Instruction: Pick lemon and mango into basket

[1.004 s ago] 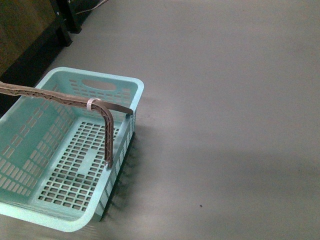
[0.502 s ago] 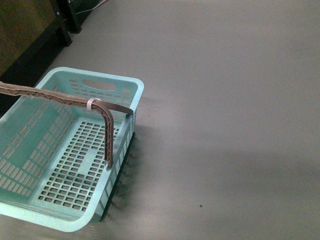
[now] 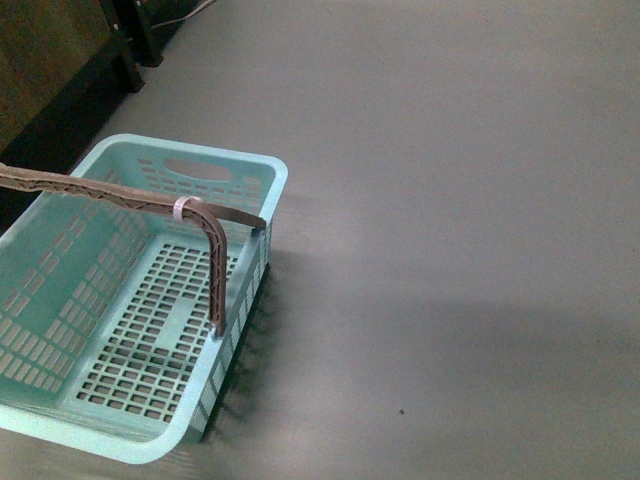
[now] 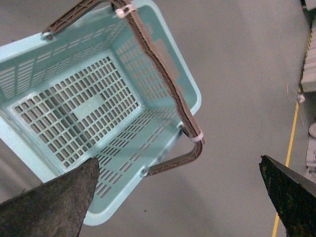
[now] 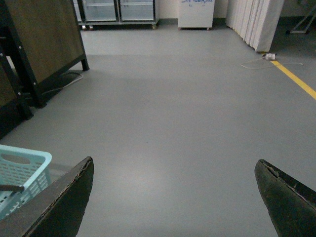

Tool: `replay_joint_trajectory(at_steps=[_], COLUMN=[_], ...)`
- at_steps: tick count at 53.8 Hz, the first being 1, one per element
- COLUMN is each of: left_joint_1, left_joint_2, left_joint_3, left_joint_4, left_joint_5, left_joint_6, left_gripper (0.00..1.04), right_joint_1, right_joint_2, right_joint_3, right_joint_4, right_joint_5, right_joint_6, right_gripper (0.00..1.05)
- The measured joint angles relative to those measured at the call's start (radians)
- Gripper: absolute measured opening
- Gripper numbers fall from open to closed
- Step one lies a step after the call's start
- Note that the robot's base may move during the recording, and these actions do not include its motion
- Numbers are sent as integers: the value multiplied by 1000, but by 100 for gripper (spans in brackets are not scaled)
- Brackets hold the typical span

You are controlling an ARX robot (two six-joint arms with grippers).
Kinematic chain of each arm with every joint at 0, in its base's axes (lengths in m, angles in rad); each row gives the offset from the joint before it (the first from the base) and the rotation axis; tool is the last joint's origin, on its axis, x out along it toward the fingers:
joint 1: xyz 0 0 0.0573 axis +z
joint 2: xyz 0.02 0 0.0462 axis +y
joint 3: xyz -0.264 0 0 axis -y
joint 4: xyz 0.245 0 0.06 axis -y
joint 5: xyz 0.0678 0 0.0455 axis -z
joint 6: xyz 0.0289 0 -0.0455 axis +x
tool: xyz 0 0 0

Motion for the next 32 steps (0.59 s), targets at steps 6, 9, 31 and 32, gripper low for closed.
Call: replay_joint_trajectory(at_steps=[6, 9, 31, 32], left_joint_1=[-32, -48, -137, -142], left_joint_2=[221, 327, 952, 975], left_joint_3=[4, 18, 278, 294], left_joint_4=[182, 264, 544, 548], left_joint_5=[-40, -56, -135, -135], left_joint_6=[-107, -145, -322, -327], left_gripper=[98, 98, 98, 98], right_joint_1=[0, 0, 0, 0], right_joint_2=[0, 0, 0, 0], right_joint_3=[0, 0, 0, 0], right_joint_4=[0, 0, 0, 0], right_joint_5=[0, 0, 0, 0], right_joint_6=[0, 0, 0, 0], right_gripper=[96, 96, 96, 96])
